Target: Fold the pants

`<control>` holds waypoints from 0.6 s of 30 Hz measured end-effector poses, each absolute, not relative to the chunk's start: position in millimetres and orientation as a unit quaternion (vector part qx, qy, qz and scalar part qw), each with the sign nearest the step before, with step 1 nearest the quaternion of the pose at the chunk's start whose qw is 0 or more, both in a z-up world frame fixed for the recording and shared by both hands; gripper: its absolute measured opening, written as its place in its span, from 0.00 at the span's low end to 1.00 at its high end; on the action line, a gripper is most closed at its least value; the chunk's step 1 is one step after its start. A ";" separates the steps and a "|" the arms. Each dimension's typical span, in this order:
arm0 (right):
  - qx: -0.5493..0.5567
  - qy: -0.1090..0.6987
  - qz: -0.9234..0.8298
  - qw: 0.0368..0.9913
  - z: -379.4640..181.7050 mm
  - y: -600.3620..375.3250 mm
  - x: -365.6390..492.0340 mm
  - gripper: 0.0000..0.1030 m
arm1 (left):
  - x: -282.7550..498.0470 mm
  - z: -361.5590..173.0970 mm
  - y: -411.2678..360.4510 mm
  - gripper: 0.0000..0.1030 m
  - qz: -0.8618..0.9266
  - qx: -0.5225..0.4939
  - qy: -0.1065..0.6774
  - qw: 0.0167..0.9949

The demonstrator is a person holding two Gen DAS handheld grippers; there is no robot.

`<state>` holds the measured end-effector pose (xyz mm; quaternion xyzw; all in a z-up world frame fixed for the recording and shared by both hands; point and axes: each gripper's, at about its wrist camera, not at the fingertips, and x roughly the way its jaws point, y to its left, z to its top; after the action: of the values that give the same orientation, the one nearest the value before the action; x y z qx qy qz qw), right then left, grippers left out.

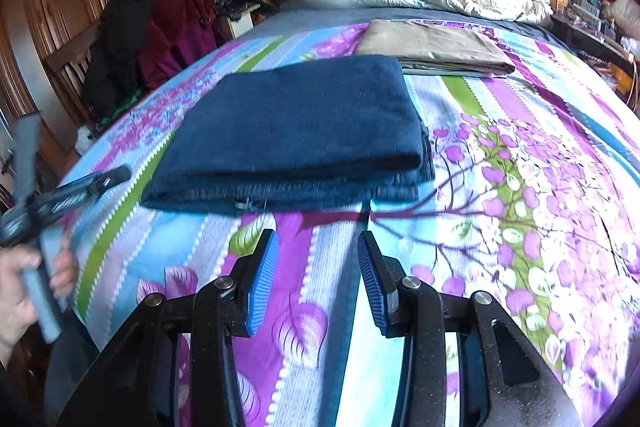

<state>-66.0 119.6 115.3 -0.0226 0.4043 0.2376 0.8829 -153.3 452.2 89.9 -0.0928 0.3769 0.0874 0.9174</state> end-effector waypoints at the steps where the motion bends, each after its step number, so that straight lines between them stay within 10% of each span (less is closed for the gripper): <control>1: -0.031 0.405 0.236 0.883 111.9 123.1 -72.8 0.51 | -168.3 84.7 439.5 0.92 0.087 -0.088 0.383 0.915; 12: -0.074 0.449 0.166 0.875 57.9 131.1 -86.8 0.94 | -166.6 41.0 416.5 1.00 0.166 -0.064 0.417 0.891; 18: -0.069 0.486 0.133 0.861 60.4 135.8 -75.0 0.99 | -145.6 41.4 419.7 1.00 0.202 -0.072 0.446 0.869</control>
<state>-75.0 135.8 60.4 -0.0689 0.4860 0.1333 0.8610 -145.6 419.7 41.4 -0.0717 0.4462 0.2023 0.8688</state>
